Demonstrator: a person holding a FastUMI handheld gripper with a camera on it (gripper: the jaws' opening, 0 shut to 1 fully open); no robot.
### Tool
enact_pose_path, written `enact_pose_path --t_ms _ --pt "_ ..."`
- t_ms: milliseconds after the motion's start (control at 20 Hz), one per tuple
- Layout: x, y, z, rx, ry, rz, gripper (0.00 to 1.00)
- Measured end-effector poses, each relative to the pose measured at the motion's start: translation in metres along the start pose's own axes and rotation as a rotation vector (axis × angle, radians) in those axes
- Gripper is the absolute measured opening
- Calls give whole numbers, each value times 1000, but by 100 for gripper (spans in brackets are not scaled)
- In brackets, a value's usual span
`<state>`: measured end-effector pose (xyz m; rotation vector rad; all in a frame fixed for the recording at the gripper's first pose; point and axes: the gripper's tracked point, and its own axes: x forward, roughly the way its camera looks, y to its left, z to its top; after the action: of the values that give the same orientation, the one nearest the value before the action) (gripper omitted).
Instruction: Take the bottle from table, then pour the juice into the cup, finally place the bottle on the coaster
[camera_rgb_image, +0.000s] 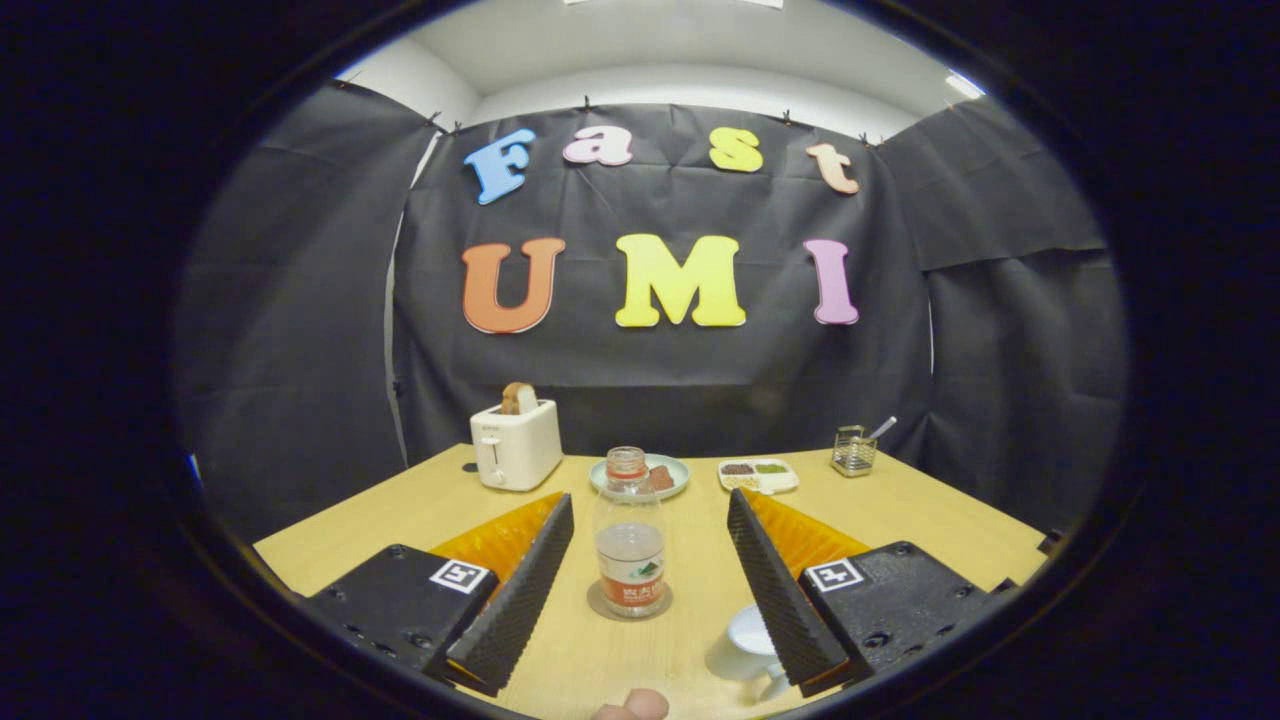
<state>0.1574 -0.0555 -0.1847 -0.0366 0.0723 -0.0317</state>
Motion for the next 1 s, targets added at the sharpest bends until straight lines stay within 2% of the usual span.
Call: enact_pose_path --t_ms 150,350,550,700,850,1000 --pt "-22 -17 9 -35 -1 -30 99" --pt "-28 -16 15 82 -3 8 100" --pt "-57 -21 35 88 -2 -15 100" --pt "-61 -19 51 76 23 -31 100" --pt "-66 -15 65 15 89 -56 100" --pt "-78 -2 94 -88 86 -63 100"
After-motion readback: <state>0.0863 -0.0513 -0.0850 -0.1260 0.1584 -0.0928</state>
